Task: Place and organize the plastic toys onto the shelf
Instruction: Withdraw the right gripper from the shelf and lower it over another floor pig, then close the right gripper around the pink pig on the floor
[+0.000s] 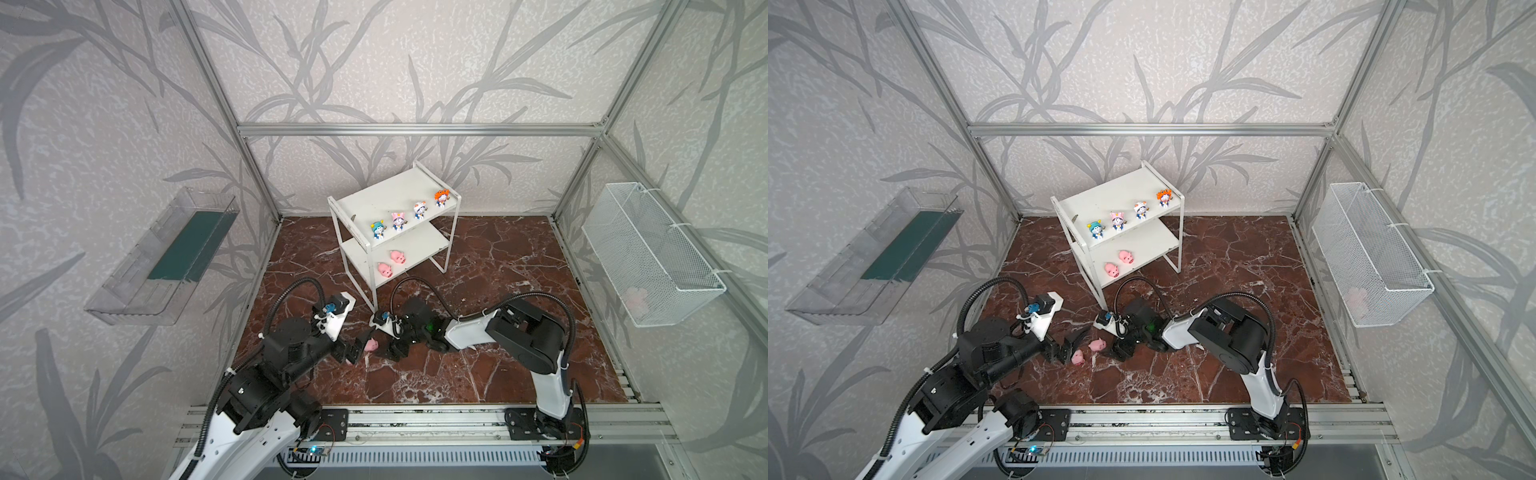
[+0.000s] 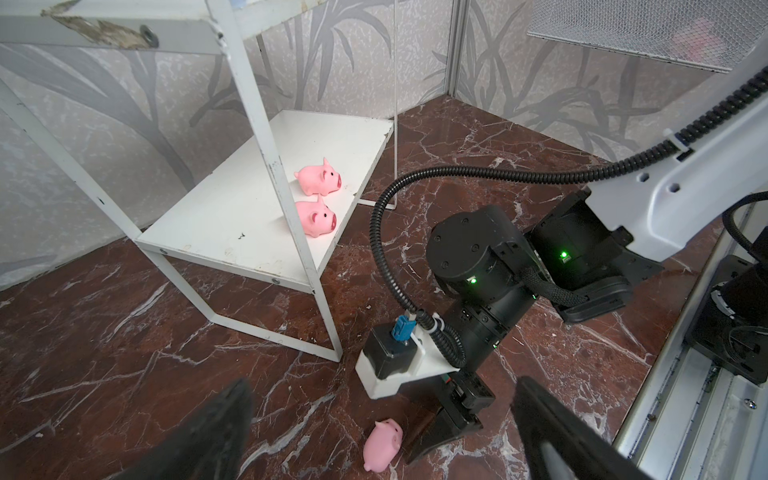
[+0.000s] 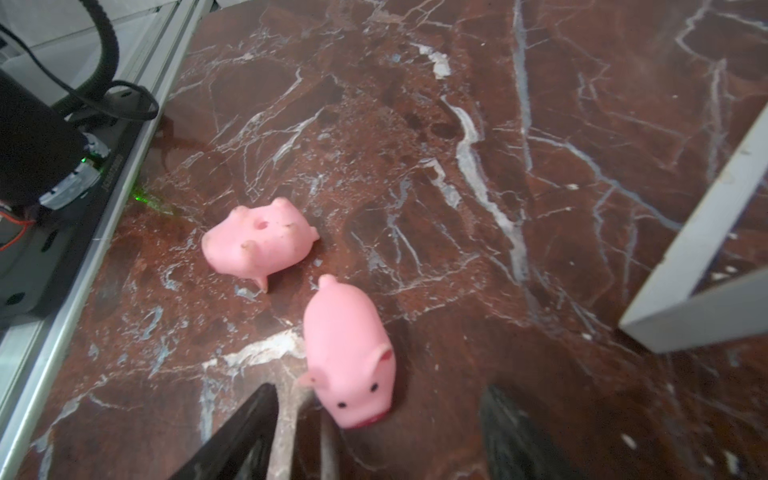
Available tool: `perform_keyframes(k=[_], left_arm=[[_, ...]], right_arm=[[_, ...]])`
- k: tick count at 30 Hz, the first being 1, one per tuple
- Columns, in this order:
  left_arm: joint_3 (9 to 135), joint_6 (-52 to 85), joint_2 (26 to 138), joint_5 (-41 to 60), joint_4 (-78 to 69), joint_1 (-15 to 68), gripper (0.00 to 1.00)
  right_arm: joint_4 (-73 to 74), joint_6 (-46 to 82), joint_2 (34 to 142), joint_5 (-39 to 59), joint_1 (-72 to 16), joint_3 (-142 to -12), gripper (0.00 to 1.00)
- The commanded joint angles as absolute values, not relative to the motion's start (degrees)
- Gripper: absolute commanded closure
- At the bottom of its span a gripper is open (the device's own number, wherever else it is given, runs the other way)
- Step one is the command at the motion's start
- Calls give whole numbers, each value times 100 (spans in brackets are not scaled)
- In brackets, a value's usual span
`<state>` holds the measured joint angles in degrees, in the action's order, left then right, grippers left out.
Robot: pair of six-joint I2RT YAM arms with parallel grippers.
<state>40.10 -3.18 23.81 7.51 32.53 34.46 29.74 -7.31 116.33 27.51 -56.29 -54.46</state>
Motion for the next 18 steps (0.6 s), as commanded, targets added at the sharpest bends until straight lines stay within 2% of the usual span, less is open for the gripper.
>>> perform_keyframes(k=[1,8,13,18], left_arm=[[3941,-308,2382,734,3207,3462,1],[3937,-303,2355,747,3196,3459,1],[3933,-303,2355,753,3190,3463,1],[3931,-299,2338,759,3190,3463,1]], right_arm=[[2555,-884,11812,2697,-5733,-5527,24],[2514,-872,11857,2496,-5801,-5607,30],[2477,-900,11803,2392,-5829,-5615,48],[2465,-864,11795,2314,-5827,-5621,50]])
